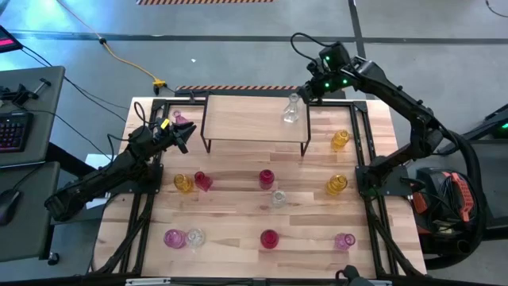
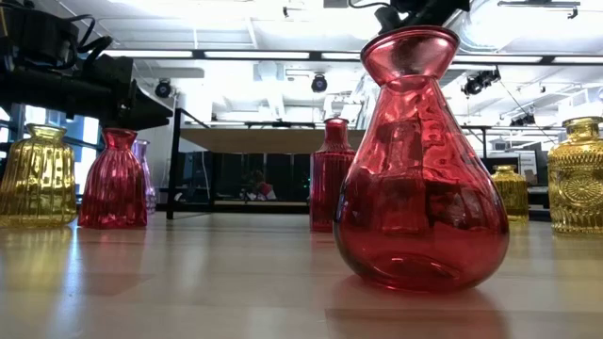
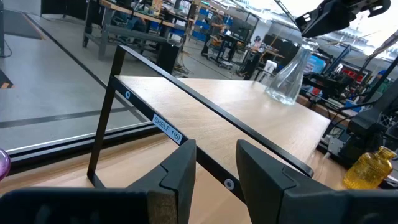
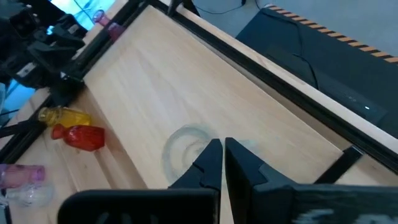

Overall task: Sort vases onto shelf
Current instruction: Put the top transparent vase on the shelf

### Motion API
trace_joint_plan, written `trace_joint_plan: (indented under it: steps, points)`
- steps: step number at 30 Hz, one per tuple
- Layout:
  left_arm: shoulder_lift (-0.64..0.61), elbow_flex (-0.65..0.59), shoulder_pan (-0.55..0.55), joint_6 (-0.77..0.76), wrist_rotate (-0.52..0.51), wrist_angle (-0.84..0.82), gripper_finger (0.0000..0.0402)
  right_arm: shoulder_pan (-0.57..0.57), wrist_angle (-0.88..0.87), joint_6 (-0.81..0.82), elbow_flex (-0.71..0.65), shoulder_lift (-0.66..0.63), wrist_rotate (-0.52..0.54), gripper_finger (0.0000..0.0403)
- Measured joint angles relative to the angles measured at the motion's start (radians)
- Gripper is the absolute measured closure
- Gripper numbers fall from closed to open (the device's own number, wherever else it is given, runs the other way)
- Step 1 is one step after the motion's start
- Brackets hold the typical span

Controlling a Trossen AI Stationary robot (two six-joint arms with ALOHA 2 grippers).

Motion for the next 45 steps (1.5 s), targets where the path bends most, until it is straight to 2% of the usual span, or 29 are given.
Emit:
trace_joint_plan:
  steps: [3, 13, 21, 27, 33, 38, 42, 45]
  points:
    - [0.0, 0.0, 0.0, 0.0, 0.0, 0.0, 0.0294, 0.0, -0.007, 0.0, 0.0, 0.0, 0.035, 0.0402]
    - [0.0, 0.0, 0.0, -0.001, 0.0, 0.0, 0.0294, 0.003, -0.004, 0.0, 0.0, -0.012, 0.035, 0.0403]
    - [0.0, 0.0, 0.0, -0.001, 0.0, 0.0, 0.0294, 0.052, -0.008, 0.0, 0.001, -0.014, 0.043, 0.0403]
    - [0.0, 0.0, 0.0, -0.001, 0.0, 0.0, 0.0294, 0.082, -0.008, -0.011, 0.001, -0.014, 0.161, 0.0402]
    - [0.0, 0.0, 0.0, -0.002, 0.0, 0.0, 0.0294, 0.113, -0.034, -0.006, 0.028, -0.025, 0.169, 0.0402]
    - [0.0, 0.0, 0.0, -0.002, 0.0, 0.0, 0.0294, 0.171, -0.116, -0.005, 0.08, -0.026, 0.223, 0.0403]
    - [0.0, 0.0, 0.0, -0.029, 0.0, 0.0, 0.0294, 0.22, -0.196, 0.019, 0.075, -0.032, 0.254, 0.0403]
    - [0.0, 0.0, 0.0, -0.045, 0.0, 0.0, 0.0294, 0.25, -0.181, 0.048, 0.016, -0.054, 0.273, 0.0403]
